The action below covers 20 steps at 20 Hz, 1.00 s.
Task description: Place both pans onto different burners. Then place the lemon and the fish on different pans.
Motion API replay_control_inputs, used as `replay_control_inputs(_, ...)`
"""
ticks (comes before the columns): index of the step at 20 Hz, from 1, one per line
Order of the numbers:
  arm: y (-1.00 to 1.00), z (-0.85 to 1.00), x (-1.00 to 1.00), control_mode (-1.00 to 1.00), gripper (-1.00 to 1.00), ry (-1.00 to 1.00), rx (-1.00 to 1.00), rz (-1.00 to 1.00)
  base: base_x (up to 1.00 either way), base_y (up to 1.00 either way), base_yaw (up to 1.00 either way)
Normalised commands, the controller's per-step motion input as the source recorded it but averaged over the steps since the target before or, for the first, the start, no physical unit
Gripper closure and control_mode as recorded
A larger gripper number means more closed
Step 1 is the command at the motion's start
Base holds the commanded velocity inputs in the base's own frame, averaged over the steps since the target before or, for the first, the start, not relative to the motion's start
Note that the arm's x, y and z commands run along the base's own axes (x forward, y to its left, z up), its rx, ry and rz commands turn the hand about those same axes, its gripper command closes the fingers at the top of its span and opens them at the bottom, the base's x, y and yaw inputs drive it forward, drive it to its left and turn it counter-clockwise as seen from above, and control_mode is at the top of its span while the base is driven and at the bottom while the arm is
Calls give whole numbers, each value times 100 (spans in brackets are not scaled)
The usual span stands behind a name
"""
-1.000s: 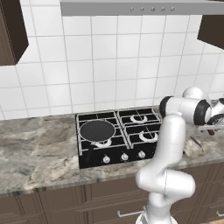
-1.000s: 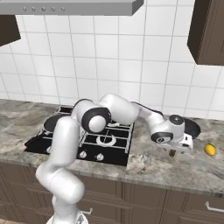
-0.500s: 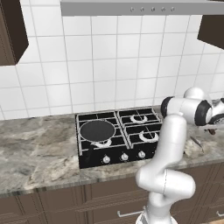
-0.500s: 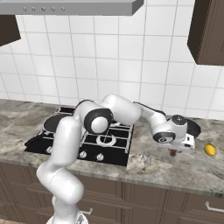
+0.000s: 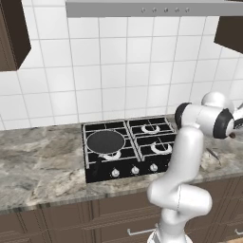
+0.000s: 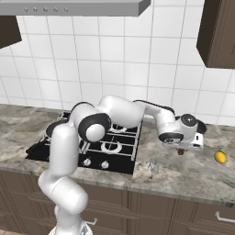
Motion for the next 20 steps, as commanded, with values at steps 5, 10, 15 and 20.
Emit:
replay_control_inputs(5,42,12,-12,-100,100,-9,-1,22,0,0,0)
replay_control_inputs(10,54,4,-12,-100,100,-2,0,29,0,0,0)
replay_control_inputs(15,82,3,-8,-100,100,1,0,27,0,0,0)
replay_control_inputs(20,98,0,-17,-100,100,8,0,1,0,0,0)
